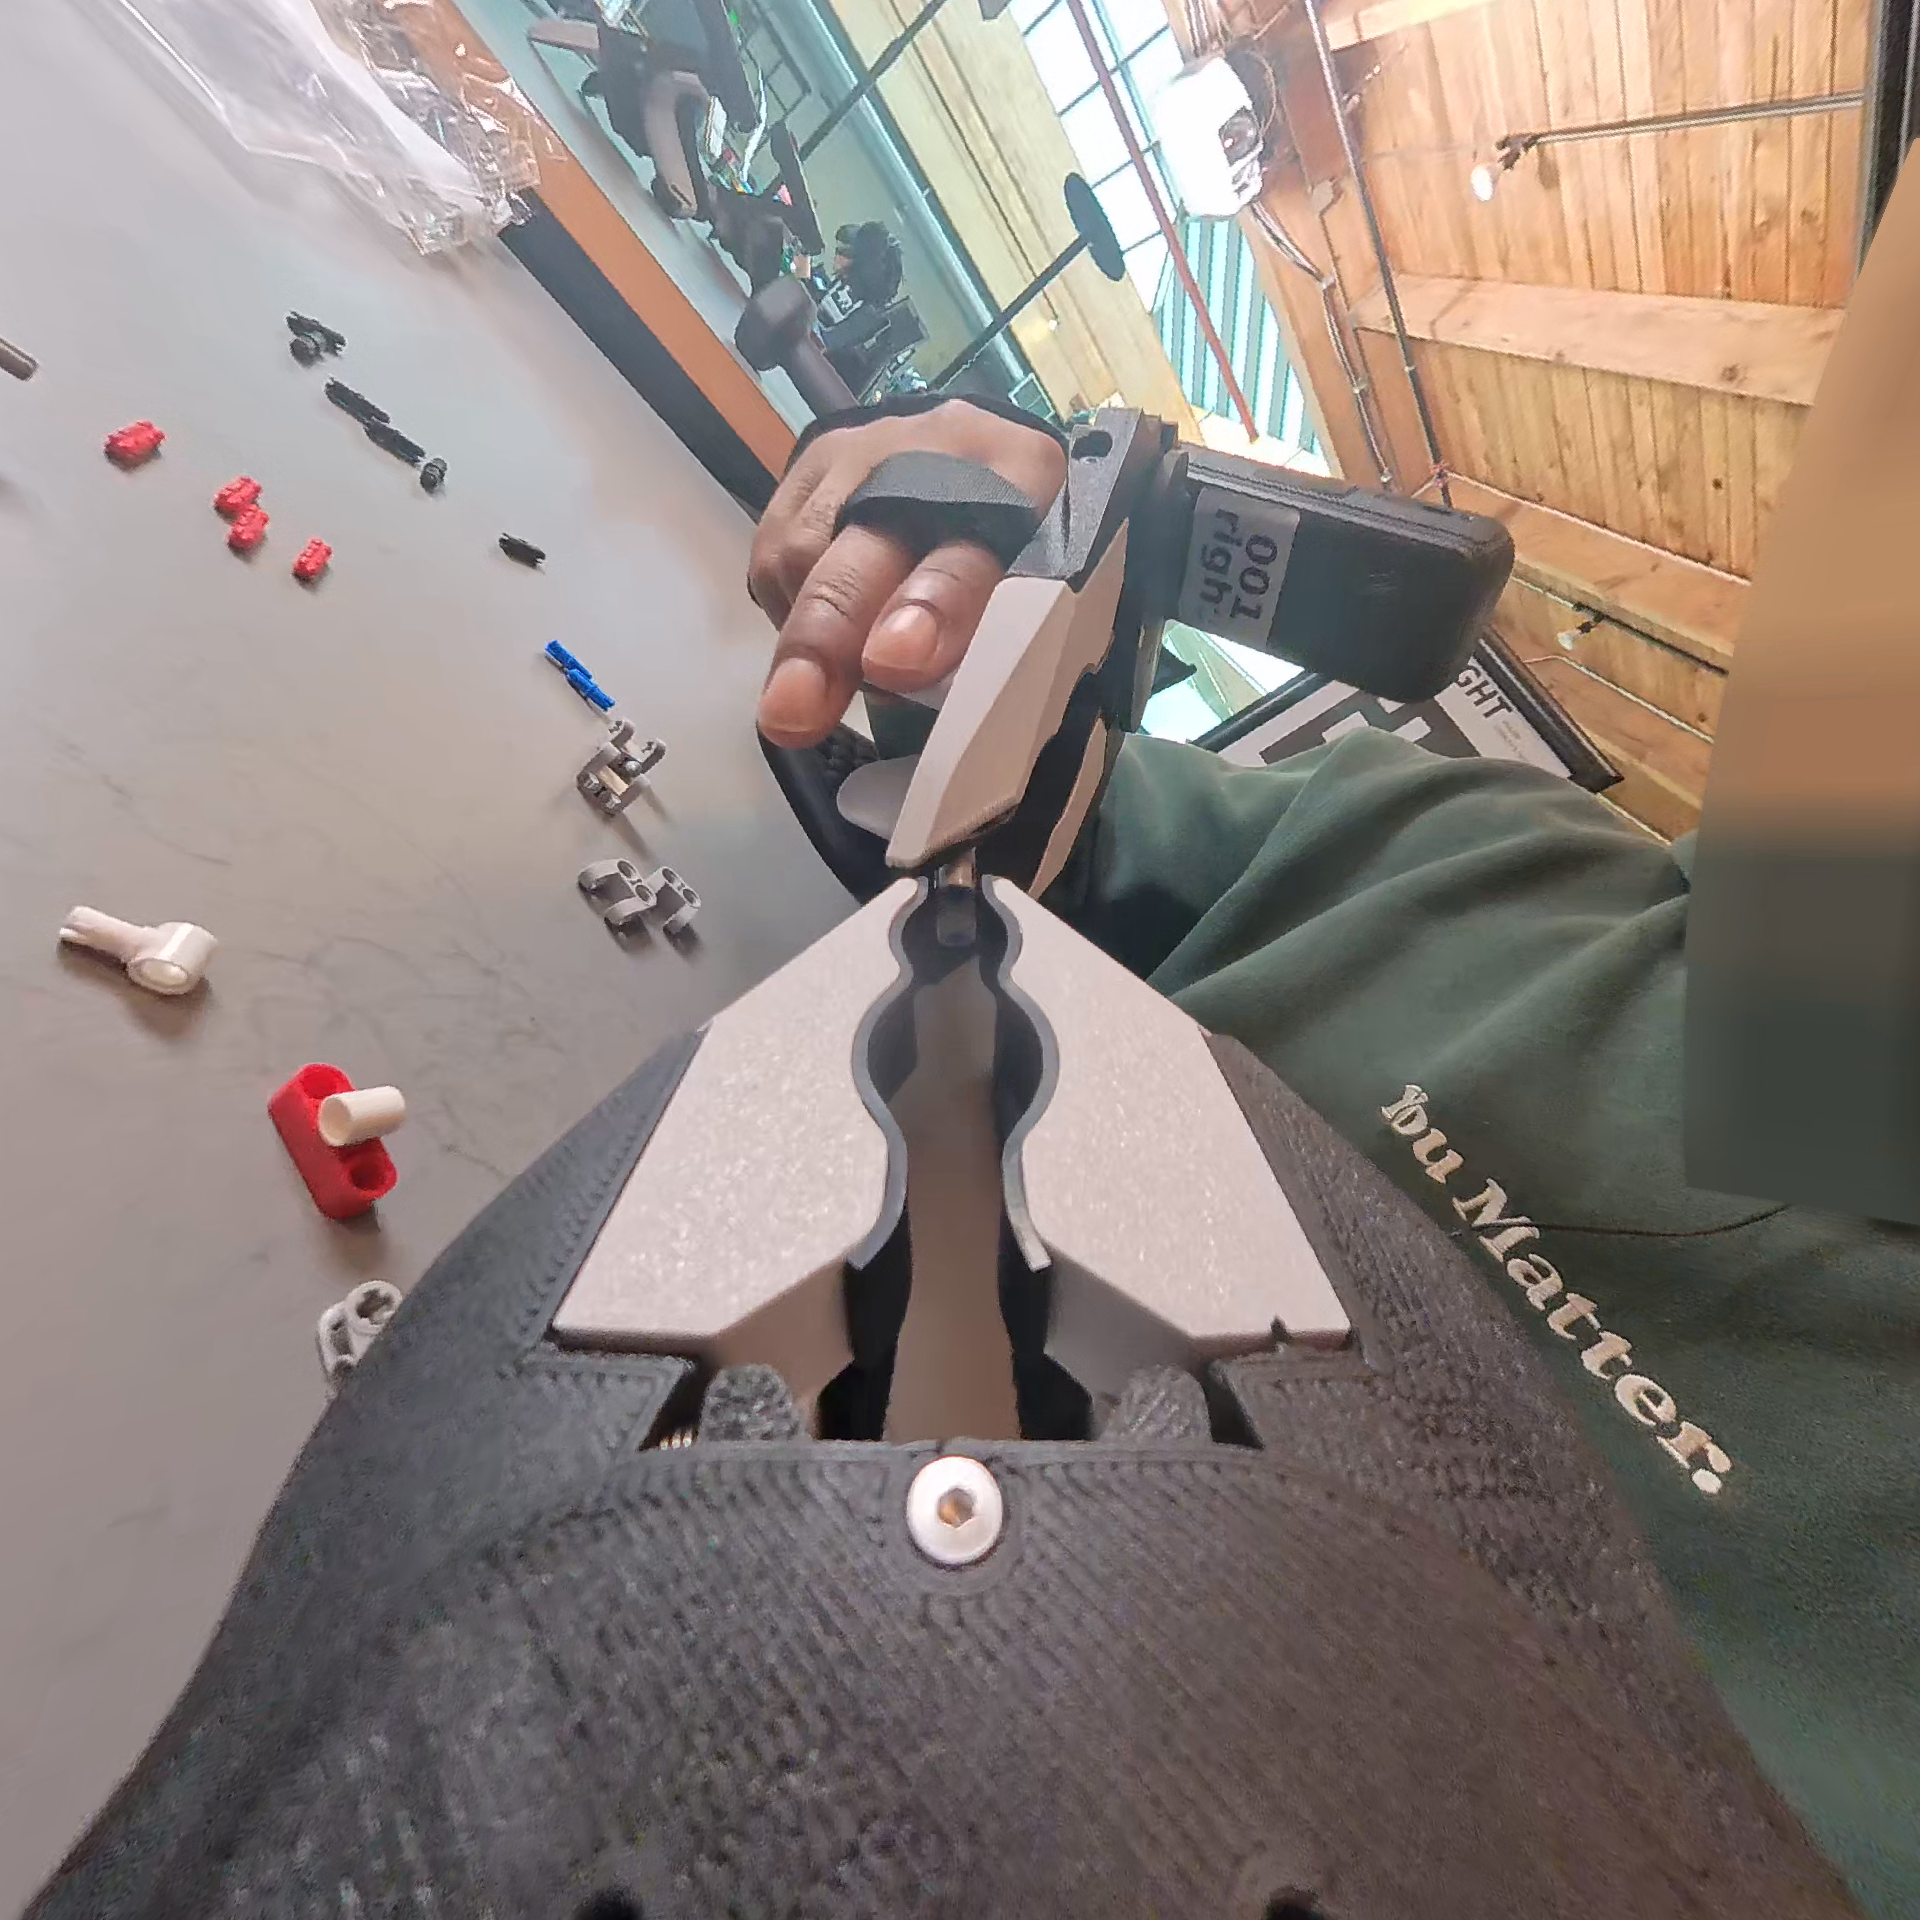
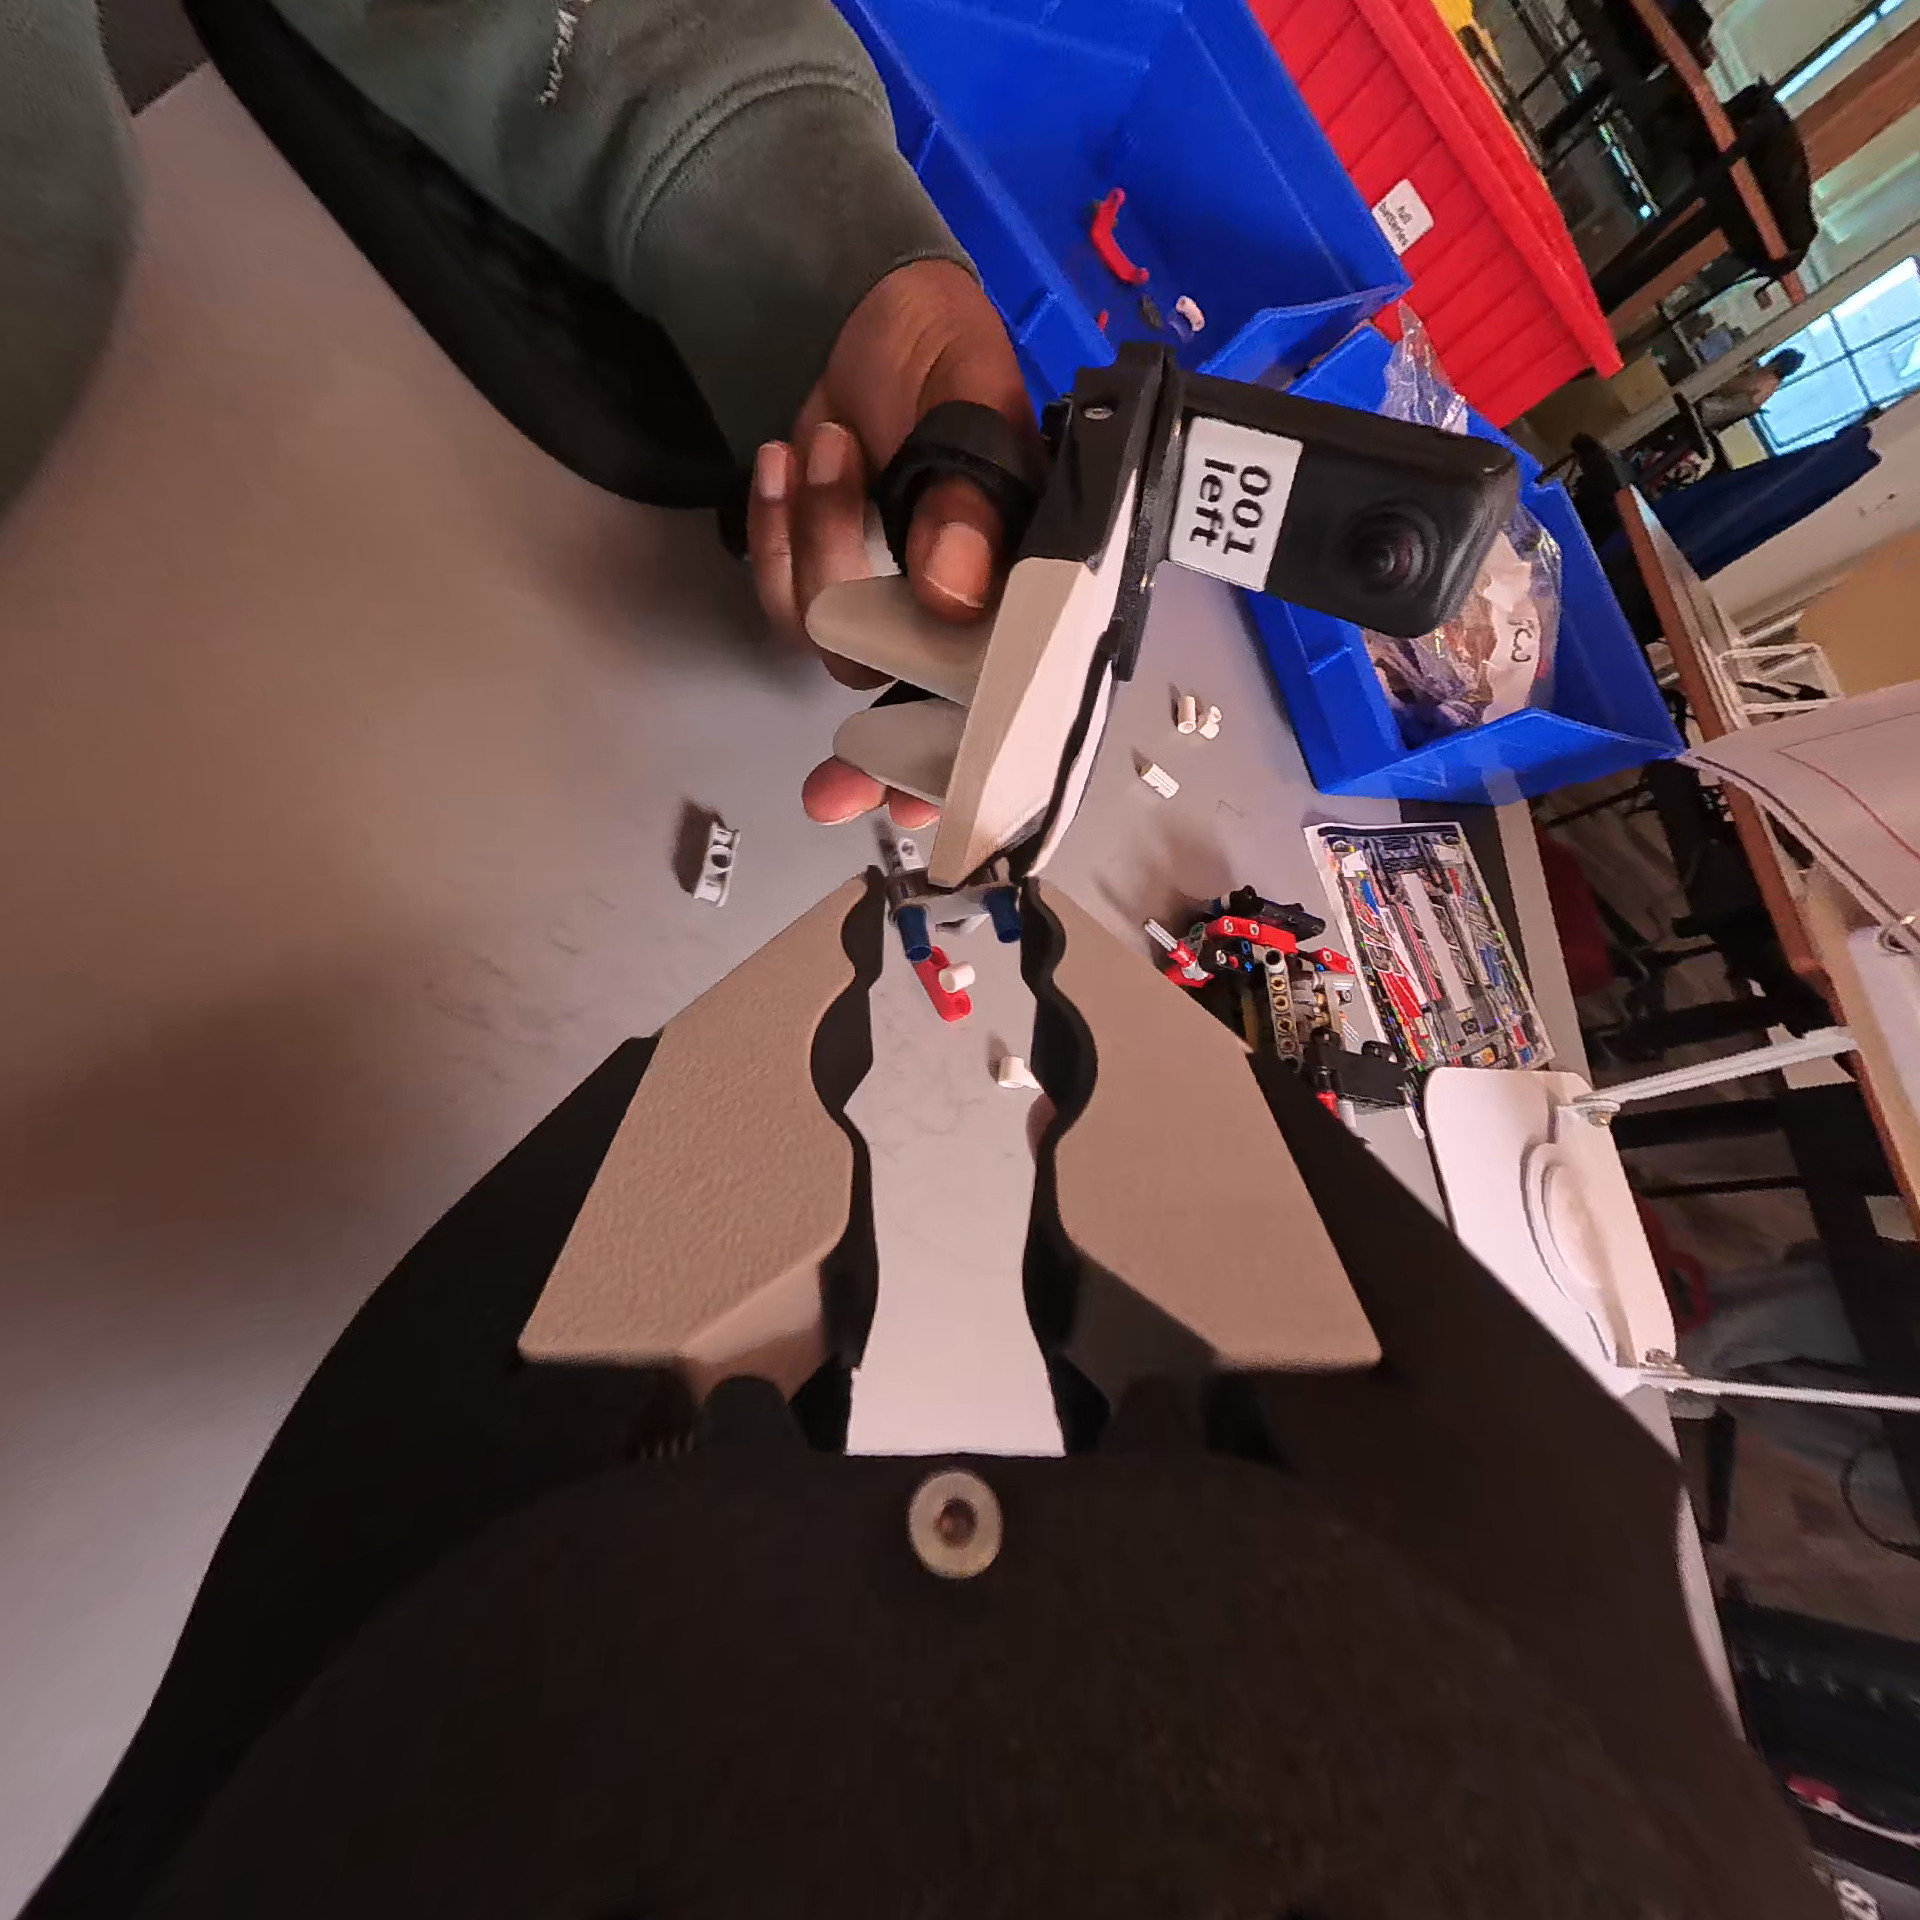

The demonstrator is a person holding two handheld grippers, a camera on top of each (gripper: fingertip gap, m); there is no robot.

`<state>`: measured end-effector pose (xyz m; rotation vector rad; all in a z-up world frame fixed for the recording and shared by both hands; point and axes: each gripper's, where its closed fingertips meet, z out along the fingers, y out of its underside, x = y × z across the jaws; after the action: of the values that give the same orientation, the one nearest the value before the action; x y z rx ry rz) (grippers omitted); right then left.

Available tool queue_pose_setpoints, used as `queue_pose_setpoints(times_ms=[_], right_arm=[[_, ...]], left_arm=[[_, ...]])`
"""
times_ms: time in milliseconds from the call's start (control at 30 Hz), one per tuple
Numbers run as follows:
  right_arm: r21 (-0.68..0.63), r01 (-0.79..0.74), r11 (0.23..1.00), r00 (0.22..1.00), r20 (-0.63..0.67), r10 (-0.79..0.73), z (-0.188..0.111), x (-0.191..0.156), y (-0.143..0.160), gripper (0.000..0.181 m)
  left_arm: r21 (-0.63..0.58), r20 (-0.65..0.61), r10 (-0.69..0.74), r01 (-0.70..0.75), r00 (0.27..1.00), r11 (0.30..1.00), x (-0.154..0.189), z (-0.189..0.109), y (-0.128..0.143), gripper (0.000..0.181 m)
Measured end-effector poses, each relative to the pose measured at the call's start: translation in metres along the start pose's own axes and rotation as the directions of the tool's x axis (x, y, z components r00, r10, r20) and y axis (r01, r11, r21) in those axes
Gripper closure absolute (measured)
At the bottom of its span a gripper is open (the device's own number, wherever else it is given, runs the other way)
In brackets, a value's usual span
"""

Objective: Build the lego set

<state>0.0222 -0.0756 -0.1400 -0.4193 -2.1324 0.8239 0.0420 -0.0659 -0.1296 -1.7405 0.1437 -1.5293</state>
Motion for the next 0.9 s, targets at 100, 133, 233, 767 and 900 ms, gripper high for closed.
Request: queue_pose_setpoints(times_ms=[100, 133, 233, 767, 900], right_arm=[[-0.005, -0.044, 0.999, 0.998, -0.036, 0.043, 0.001, 0.008, 0.005, 0.157], [-0.014, -0.057, 0.998, 0.997, -0.057, 0.056, 0.001, 0.012, 0.008, 0.157], [-0.01, -0.101, 0.995, 0.99, -0.103, 0.099, 0.0, 0.021, 0.012, 0.157], [0.057, -0.203, 0.978, 0.931, -0.299, 0.211, 0.01, 0.042, 0.014, 0.157], [0.059, -0.194, 0.979, 0.915, -0.348, 0.202, 0.009, 0.048, 0.016, 0.158]], left_arm=[[0.048, 0.017, -0.011, 0.011, 1.0, 0.999, -0.005, -0.003, -0.007, 0.176], [0.063, 0.035, -0.007, 0.004, 0.999, 0.998, -0.008, -0.005, -0.01, 0.176], [0.1, 0.069, 0.023, -0.03, 0.997, 0.995, -0.011, -0.01, -0.018, 0.17], [0.217, 0.147, 0.088, -0.118, 0.985, 0.969, -0.014, -0.024, -0.039, 0.178], [0.235, 0.141, 0.099, -0.13, 0.985, 0.963, -0.012, -0.023, -0.041, 0.17]])
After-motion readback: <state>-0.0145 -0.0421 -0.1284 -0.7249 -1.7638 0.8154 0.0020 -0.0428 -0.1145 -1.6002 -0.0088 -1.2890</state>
